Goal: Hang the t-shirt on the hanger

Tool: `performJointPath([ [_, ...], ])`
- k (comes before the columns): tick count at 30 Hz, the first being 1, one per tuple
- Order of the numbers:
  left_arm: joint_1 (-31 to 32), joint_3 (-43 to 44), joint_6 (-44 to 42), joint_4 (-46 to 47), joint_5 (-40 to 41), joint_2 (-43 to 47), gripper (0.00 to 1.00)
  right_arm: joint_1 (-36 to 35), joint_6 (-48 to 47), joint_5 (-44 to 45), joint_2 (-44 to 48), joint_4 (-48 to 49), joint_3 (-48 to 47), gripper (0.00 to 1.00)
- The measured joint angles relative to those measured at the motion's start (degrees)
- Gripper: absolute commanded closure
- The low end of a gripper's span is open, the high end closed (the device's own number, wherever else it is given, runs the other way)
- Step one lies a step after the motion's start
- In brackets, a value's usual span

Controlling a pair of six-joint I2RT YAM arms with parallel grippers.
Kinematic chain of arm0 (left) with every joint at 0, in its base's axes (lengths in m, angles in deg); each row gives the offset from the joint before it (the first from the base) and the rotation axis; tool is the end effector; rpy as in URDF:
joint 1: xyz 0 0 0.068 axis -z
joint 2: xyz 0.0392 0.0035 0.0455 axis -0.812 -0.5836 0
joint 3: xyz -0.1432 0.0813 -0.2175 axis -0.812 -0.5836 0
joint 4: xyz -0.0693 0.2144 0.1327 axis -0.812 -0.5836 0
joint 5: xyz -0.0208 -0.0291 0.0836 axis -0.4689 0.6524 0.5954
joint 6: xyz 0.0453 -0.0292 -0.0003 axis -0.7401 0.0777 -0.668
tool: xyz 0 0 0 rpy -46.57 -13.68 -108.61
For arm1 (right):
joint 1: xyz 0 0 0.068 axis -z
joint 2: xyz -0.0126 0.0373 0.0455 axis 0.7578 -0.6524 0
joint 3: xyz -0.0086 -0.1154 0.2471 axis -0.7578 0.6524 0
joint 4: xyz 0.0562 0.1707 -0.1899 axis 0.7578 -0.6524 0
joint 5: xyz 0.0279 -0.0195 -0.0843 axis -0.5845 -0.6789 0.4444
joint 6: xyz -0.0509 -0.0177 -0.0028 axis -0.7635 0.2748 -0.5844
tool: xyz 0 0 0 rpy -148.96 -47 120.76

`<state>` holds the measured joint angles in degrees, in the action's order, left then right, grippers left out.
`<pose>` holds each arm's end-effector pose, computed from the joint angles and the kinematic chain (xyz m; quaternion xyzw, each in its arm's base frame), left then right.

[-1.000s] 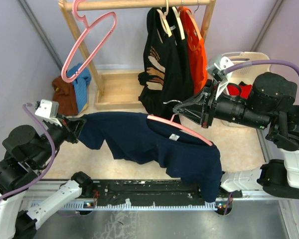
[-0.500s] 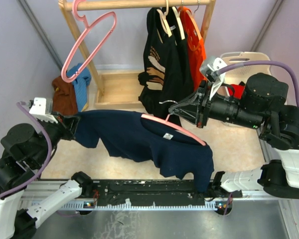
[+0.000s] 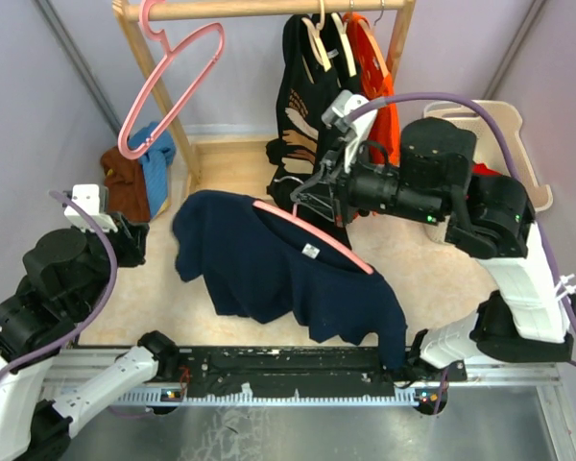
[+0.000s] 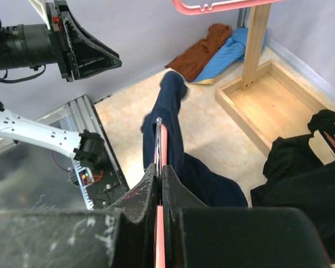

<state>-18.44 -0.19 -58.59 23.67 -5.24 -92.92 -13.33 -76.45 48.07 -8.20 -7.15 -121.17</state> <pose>0.0552 -0.0189 0.4521 0.0075 0.7880 -0.0626 0.6125 0.0826 0.1611 0.5782 -0.3705 0.6741 0.3669 0.5232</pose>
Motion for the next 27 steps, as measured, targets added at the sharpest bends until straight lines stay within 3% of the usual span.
performJointPath([
  [5,-0.02,1.05,-1.77,-0.98,0.70,-1.84,0.58,0.00,-0.87,0.66,-4.15,-1.92,-3.61,1.00],
  [8,-0.02,3.41,-4.76,-0.33,-3.50,-3.23,0.50,0.00,-1.46,0.48,-5.84,-2.62,-4.52,1.00],
  [19,-0.02,14.71,-15.47,7.58,-44.96,-10.99,0.41,0.00,-2.97,-8.87,-7.23,-4.02,-4.52,1.00],
  [27,-0.02,18.40,-19.26,7.67,-65.57,-19.02,0.36,0.00,-3.04,-17.29,-7.19,-4.39,-4.44,1.00],
])
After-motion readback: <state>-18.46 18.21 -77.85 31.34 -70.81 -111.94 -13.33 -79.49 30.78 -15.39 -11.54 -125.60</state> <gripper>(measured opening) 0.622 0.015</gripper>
